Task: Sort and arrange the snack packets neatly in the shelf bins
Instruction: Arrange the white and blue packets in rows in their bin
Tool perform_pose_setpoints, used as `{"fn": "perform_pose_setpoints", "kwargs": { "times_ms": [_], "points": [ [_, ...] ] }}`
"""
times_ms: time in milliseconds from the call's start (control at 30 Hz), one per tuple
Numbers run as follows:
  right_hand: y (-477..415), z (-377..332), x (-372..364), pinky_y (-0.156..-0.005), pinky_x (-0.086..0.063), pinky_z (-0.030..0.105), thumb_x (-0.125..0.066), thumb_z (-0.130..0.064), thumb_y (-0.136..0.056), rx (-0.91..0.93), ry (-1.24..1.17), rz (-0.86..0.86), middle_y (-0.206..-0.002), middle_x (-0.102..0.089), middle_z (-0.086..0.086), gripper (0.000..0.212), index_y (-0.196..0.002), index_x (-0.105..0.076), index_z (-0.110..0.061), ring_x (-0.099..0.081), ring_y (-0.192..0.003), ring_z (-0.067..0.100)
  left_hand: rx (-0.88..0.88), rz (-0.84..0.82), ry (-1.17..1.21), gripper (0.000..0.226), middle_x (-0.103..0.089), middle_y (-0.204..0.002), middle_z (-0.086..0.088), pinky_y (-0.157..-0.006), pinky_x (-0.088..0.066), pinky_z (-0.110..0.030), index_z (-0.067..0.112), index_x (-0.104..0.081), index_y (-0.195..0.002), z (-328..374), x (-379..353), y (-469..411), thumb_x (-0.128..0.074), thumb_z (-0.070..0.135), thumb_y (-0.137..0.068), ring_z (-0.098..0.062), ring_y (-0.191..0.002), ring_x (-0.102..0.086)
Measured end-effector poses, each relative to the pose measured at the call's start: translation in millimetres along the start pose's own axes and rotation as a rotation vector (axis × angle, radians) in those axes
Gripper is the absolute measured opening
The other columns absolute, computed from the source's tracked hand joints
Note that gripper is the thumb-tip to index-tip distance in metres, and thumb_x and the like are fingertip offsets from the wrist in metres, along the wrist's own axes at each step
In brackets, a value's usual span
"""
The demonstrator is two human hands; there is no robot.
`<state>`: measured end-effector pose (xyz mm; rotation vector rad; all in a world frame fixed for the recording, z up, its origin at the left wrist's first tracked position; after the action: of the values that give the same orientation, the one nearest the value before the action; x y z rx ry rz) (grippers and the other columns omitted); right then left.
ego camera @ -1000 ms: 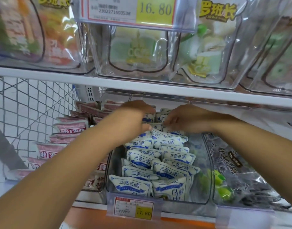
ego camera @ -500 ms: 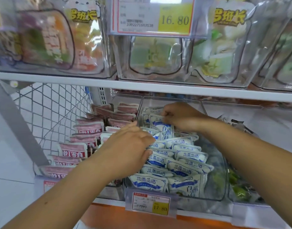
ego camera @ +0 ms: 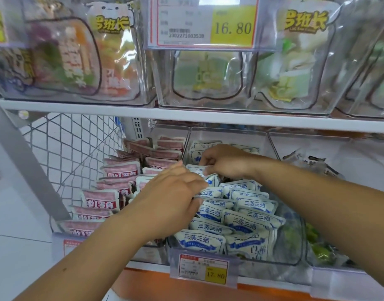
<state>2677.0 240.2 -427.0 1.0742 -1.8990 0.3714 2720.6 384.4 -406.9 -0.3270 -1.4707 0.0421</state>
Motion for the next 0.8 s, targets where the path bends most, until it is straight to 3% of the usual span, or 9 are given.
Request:
{"fn": "perform_pose_setpoints", "kwargs": {
  "times_ms": [100, 200, 267, 333, 467, 567, 633, 700, 800],
  "points": [
    [-0.3, -2.5, -2.4, -0.071, -0.042, 0.018, -0.063, -0.018, -0.092, 0.049, -0.023, 0.009, -0.092, -0.057, -0.015, 0.008, -0.099, -0.062, -0.021, -0.056, -0.093, 0.011, 0.004, 0.014, -0.002, 0.038, -0.054, -0.129, 0.017, -0.096, -0.004, -0.009, 0.029, -0.054, -0.133, -2.0, 0.7, 2.2, -0.045, 0.041, -0.097, -0.006, -0.116, -0.036],
    [4.7, -3.8, -3.9, -0.077, -0.043, 0.022, -0.057, -0.024, -0.096, 0.062, 0.065, -0.091, -0.102, -0.058, -0.015, 0.012, -0.107, -0.062, -0.024, -0.057, -0.099, 0.01, 0.021, 0.008, 0.011, 0.045, -0.045, -0.139, 0.019, -0.103, 0.001, -0.011, 0.031, -0.045, -0.141, -2.2, -0.3, 1.2, -0.045, 0.043, -0.098, -0.002, -0.125, -0.029],
    [14.0, -9.2, 14.7, -0.079, -0.04, 0.019, -0.053, -0.029, -0.098, 0.076, 0.044, -0.001, -0.107, -0.058, -0.017, 0.021, -0.116, -0.062, -0.027, -0.055, -0.101, 0.005, 0.053, 0.032, 0.054, 0.05, -0.032, -0.149, 0.022, -0.108, 0.002, -0.014, 0.034, -0.037, -0.146, -5.3, 0.3, 3.0, -0.043, 0.046, -0.098, 0.001, -0.135, -0.017],
    [27.0, -10.1, 35.5, -0.079, -0.039, 0.016, -0.052, -0.032, -0.098, 0.081, -0.032, 0.088, -0.109, -0.061, -0.019, 0.023, -0.117, -0.064, -0.031, -0.056, -0.101, 0.0, 0.12, 0.093, 0.127, 0.053, -0.024, -0.151, 0.025, -0.11, -0.006, -0.016, 0.038, -0.034, -0.147, -11.7, 5.0, 8.4, -0.04, 0.05, -0.096, 0.006, -0.137, -0.01],
    [38.3, -11.1, 10.5, -0.074, -0.047, 0.024, -0.062, -0.038, -0.089, 0.055, 0.105, -0.116, -0.097, -0.066, -0.013, 0.026, -0.113, -0.066, -0.032, -0.062, -0.083, 0.006, 0.237, 0.172, 0.287, 0.063, -0.027, -0.143, 0.029, -0.108, -0.019, -0.015, 0.038, -0.036, -0.145, -26.8, 10.3, 23.6, -0.033, 0.062, -0.086, 0.013, -0.13, -0.019],
    [31.4, -20.3, -3.0, -0.077, -0.053, 0.03, -0.061, -0.033, -0.092, 0.081, 0.174, -0.067, -0.097, -0.072, -0.006, 0.025, -0.103, -0.071, -0.012, -0.066, -0.083, 0.012, 0.245, 0.131, 0.282, 0.07, -0.017, -0.148, 0.035, -0.11, -0.018, -0.016, 0.041, -0.026, -0.148, -26.9, 6.0, 32.2, -0.029, 0.068, -0.084, 0.014, -0.134, -0.015],
    [31.0, -19.8, -1.7, -0.059, -0.047, 0.028, -0.058, -0.033, -0.095, 0.058, 0.202, -0.069, -0.074, -0.067, 0.005, 0.034, -0.083, -0.065, -0.002, -0.059, -0.06, 0.017, 0.239, 0.111, 0.251, 0.072, -0.013, -0.149, 0.035, -0.109, -0.018, -0.015, 0.041, -0.022, -0.149, -26.3, 5.6, 37.3, -0.027, 0.072, -0.084, 0.015, -0.134, -0.012],
    [30.9, -14.6, 0.3, -0.05, -0.033, 0.025, -0.054, -0.033, -0.097, 0.018, 0.223, -0.037, -0.061, -0.05, 0.005, 0.037, -0.069, -0.053, -0.009, -0.043, -0.053, 0.015, 0.219, 0.111, 0.194, 0.073, -0.014, -0.15, 0.033, -0.106, -0.018, -0.014, 0.041, -0.023, -0.149, -25.7, 7.6, 41.8, -0.025, 0.075, -0.085, 0.013, -0.133, -0.013],
    [28.4, -12.5, -7.9, -0.056, -0.036, 0.024, -0.051, -0.03, -0.099, -0.016, 0.305, -0.05, -0.074, -0.056, -0.002, 0.028, -0.076, -0.054, -0.015, -0.052, -0.07, 0.016, 0.218, 0.108, 0.153, 0.074, -0.014, -0.152, 0.031, -0.104, -0.016, -0.015, 0.04, -0.026, -0.149, -25.7, 6.6, 45.1, -0.021, 0.072, -0.083, 0.007, -0.136, -0.015]
  ]
}}
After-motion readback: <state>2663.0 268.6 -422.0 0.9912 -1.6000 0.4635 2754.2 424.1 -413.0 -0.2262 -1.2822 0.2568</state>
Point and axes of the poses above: each hand's wrist, its own y-axis away from the middle knuckle, its own x-axis out of the back of the hand, z = x × y, the point moved 7 cm from there along -y, towards the middle knuckle
